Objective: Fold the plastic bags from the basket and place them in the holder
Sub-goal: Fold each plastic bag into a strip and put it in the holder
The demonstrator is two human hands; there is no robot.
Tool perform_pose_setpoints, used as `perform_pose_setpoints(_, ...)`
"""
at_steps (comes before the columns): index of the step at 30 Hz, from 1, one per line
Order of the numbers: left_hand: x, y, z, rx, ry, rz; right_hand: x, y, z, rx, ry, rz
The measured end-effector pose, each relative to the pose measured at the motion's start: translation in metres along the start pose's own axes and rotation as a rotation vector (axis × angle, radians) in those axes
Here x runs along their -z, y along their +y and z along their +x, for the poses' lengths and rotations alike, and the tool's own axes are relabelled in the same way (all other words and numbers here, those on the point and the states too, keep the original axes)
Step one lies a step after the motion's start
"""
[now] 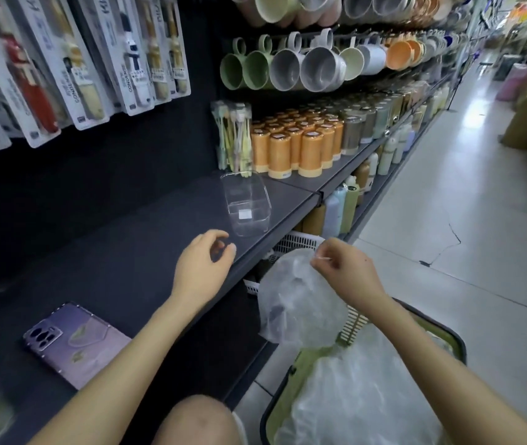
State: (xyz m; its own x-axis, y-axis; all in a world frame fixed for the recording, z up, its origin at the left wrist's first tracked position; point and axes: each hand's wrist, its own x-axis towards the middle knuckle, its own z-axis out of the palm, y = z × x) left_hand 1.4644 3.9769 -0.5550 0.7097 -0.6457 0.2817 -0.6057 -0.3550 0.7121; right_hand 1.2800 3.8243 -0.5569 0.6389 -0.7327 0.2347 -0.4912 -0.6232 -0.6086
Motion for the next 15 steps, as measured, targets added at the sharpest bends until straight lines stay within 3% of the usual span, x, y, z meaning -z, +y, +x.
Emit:
perform_pose_setpoints(8, -0.025, 0.006, 0.025, 0.012, -0.235, -0.197, -0.004, -0.024, 0.068, 0.159, -0.095, 0.319)
perform_pose_setpoints(15, -0.008, 0.013, 0.030, 0.042, -0.266, -0.357, 0.001, -0.055, 0.090, 0.266, -0.156, 0.626)
